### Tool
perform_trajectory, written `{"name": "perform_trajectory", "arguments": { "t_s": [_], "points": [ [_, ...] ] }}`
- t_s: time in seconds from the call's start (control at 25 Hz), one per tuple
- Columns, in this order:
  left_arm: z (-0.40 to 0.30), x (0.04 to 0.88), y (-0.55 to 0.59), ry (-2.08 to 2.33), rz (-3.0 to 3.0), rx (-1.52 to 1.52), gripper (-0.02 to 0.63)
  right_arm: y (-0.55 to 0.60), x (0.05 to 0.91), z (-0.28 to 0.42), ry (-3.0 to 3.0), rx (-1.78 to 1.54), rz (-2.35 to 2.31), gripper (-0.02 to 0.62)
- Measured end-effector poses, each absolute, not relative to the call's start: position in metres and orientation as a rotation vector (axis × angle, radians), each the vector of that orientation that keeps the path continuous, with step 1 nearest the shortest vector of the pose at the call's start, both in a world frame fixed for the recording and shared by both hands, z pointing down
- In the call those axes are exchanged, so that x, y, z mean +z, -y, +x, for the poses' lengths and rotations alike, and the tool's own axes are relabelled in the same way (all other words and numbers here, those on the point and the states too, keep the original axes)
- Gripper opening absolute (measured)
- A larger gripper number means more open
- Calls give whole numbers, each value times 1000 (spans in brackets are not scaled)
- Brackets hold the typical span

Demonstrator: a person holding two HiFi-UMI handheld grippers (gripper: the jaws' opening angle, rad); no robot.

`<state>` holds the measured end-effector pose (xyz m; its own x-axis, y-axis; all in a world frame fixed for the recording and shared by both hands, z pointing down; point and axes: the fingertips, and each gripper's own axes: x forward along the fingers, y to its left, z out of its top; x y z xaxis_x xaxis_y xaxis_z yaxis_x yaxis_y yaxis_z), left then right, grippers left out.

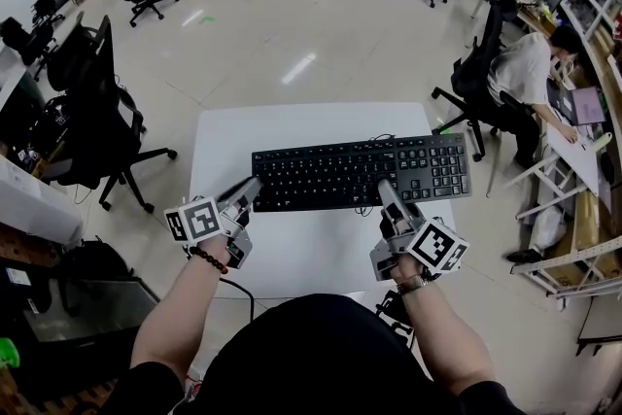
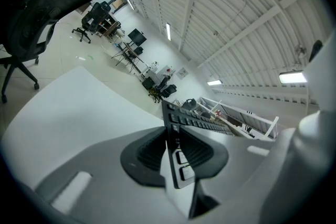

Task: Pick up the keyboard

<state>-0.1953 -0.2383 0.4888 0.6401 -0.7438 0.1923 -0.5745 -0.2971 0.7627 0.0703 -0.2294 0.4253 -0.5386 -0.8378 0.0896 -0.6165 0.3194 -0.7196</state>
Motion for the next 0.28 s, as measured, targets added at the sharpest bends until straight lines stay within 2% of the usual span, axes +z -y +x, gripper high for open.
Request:
{"name": "perform_trajectory", "arguments": {
  "t_s": [0.28],
  "points": [
    [-196, 490, 240, 1036, 2000, -251, 89, 232, 428, 71, -2287, -1049, -1316, 121]
  ]
}}
